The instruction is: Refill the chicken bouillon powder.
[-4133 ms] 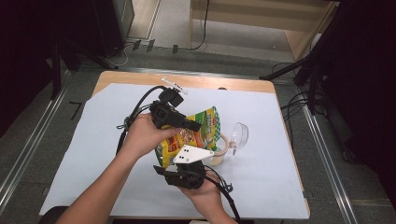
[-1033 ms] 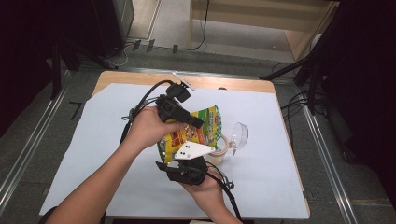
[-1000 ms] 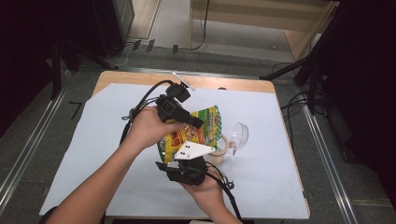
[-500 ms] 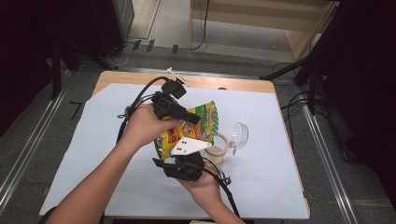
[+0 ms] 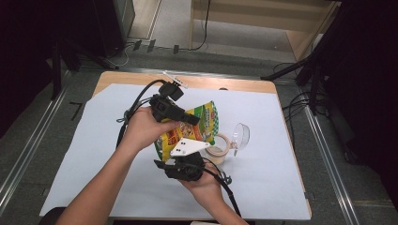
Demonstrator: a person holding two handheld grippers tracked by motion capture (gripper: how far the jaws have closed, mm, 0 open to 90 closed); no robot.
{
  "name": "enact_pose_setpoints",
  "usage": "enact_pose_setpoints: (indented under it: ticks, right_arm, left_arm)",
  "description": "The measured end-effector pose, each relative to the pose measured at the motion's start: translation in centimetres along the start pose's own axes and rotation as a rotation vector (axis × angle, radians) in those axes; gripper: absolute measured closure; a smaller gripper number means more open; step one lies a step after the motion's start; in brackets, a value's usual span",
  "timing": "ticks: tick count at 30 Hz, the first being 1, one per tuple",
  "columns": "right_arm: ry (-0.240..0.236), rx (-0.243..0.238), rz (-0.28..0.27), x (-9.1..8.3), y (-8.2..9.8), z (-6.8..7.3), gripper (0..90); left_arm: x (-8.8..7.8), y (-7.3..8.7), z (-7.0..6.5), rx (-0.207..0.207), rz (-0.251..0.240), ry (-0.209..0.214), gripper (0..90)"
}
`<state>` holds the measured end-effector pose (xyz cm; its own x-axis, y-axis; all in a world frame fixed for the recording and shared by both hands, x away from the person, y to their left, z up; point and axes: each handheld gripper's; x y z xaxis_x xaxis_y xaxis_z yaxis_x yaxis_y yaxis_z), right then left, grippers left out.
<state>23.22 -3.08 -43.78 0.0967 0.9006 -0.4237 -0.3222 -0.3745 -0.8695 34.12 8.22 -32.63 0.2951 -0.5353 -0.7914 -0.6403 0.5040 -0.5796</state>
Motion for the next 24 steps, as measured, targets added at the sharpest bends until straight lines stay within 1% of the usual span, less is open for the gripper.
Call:
enact_pose_setpoints:
  ticks: [3, 6, 9, 14, 19, 20, 23, 24]
  right_arm:
    - [0.002, -0.001, 0.004, -0.14, -0.01, -0.07, 63.7]
    - [-0.01, 0.0, 0.012, -0.14, 0.03, -0.06, 63.7]
    - [-0.019, -0.007, 0.014, -0.13, 0.0, 0.26, 63.7]
    - [-0.017, 0.007, 0.011, -0.19, 0.08, 0.15, 63.7]
    - [-0.015, 0.004, 0.011, -0.26, 0.1, 0.27, 63.7]
    - [-0.014, 0.005, 0.008, -0.27, 0.09, 0.33, 63.8]
    - [-0.012, 0.008, 0.005, -0.29, 0.2, 0.34, 63.8]
    - [-0.014, 0.007, 0.005, -0.25, 0.3, 0.25, 63.9]
  left_arm:
    - [0.18, -0.09, 0.08, 0.003, 0.007, 0.008, 80.1]
    - [0.12, 0.13, 0.05, 0.001, 0.017, -0.003, 80.2]
    - [-0.04, 0.17, 0.2, -0.014, 0.029, 0.013, 80.1]
    - [0.27, 0.1, 0.17, -0.018, 0.031, 0.015, 79.9]
    - [0.17, 0.17, 0.18, -0.023, 0.024, 0.033, 78.8]
    - [0.14, 0.15, 0.14, -0.019, 0.024, 0.036, 78.7]
    - [0.32, 0.18, -0.03, -0.01, 0.026, 0.023, 78.8]
    - [0.34, 0.22, 0.0, -0.012, 0.023, 0.028, 79.1]
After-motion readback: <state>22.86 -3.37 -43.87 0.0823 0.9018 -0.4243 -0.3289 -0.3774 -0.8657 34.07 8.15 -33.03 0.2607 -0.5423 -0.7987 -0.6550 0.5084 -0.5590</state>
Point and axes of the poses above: each handheld gripper's, and its own axes: x roughly forward along the jaws, y roughly out of its underside, z roughly to its left, and after that the axes turned 15 degrees about -y, right-handed
